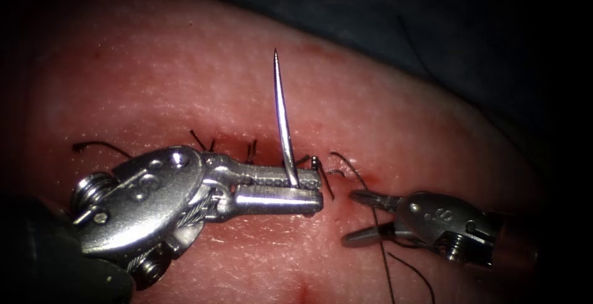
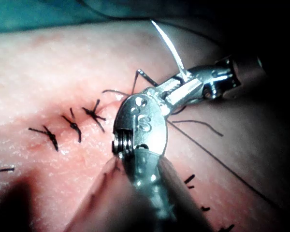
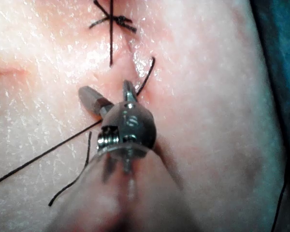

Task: Wound Closure
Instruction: Use the left gripper to extract the needle from the wound.

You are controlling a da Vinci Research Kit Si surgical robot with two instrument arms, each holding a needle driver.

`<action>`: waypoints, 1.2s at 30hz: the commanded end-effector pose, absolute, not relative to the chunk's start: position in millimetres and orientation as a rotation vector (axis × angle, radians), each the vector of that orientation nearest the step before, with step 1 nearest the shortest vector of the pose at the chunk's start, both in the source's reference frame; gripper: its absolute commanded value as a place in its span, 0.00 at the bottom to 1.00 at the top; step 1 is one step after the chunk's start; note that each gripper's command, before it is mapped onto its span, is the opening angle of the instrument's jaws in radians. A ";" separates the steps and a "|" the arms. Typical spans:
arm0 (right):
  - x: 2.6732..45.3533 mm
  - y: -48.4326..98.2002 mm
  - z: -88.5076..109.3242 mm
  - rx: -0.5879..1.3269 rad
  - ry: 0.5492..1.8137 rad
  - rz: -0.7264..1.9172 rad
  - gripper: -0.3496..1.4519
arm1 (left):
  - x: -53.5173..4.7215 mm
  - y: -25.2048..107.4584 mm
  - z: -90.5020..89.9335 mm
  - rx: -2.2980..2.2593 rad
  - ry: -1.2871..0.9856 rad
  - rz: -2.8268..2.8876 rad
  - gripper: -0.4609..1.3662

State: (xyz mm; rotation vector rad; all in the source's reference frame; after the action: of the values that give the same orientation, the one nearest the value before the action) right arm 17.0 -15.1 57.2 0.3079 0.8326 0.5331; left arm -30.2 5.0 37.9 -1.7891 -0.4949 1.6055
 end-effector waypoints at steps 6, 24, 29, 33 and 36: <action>17.0 -15.2 57.1 0.306 0.830 0.544 0.52 | -29.1 7.2 34.7 -1.956 -0.024 1.860 0.06; 17.0 -15.3 57.0 0.306 0.830 0.545 0.52 | -23.7 10.7 31.0 -1.981 0.852 2.007 0.06; 17.1 -15.4 57.0 0.308 0.830 0.544 0.52 | -22.0 10.9 29.1 -1.965 0.964 1.972 0.06; 17.1 -15.4 57.0 0.308 0.830 0.544 0.52 | -21.9 10.9 28.6 -1.953 0.993 1.981 0.06; 17.1 -15.3 57.0 0.309 0.830 0.544 0.51 | -22.3 10.9 29.2 -1.952 1.002 1.995 0.06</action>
State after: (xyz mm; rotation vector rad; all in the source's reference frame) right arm 17.1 -15.3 57.0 0.3104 0.8307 0.5434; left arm -22.4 10.9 29.3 -1.9458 1.0057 1.9882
